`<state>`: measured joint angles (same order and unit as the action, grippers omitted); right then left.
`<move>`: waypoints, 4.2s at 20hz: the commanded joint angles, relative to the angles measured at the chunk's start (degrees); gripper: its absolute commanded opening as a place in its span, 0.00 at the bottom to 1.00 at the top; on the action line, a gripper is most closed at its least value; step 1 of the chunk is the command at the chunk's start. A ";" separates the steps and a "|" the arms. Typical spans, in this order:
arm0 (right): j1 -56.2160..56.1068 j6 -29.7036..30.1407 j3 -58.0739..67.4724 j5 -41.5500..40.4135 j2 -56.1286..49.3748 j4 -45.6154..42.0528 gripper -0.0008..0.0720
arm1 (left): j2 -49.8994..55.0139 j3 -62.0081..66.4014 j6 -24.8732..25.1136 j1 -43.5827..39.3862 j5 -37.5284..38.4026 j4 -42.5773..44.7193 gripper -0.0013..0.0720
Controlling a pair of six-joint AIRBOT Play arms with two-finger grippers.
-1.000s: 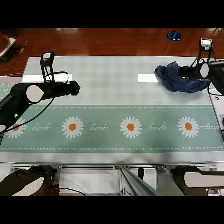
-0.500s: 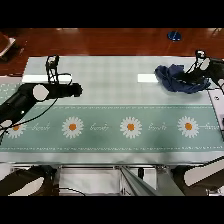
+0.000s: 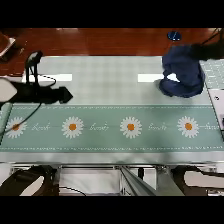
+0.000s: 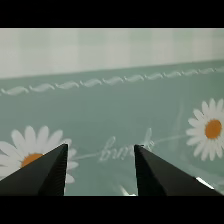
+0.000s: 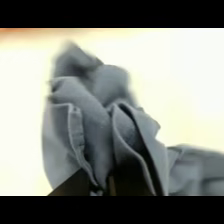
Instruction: Fold the shirts.
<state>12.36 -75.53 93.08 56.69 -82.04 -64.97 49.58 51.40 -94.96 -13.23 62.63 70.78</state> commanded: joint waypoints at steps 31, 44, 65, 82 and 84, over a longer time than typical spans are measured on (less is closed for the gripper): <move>-33.42 -5.33 -32.24 7.61 22.67 -7.10 0.06 | -23.06 -23.91 -14.29 -11.67 -18.56 -3.45 0.71; -30.95 -0.09 -43.93 4.48 16.70 2.78 0.57 | -9.53 -26.99 -14.05 -14.51 -20.04 -8.50 0.71; 14.91 -2.99 -60.48 5.38 33.20 3.02 0.57 | 32.37 1.40 24.83 -17.92 -17.25 -47.50 0.71; -13.51 -1.36 -66.82 5.25 19.71 9.31 0.56 | 42.53 11.63 29.99 -17.46 -3.45 -47.47 0.04; -15.76 0.04 -66.66 2.78 17.53 11.87 0.42 | 42.51 11.63 29.81 -17.35 -3.45 -47.47 0.04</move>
<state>0.14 -77.25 26.39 63.35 -61.49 -56.58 92.03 62.96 -65.25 -30.94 58.52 23.29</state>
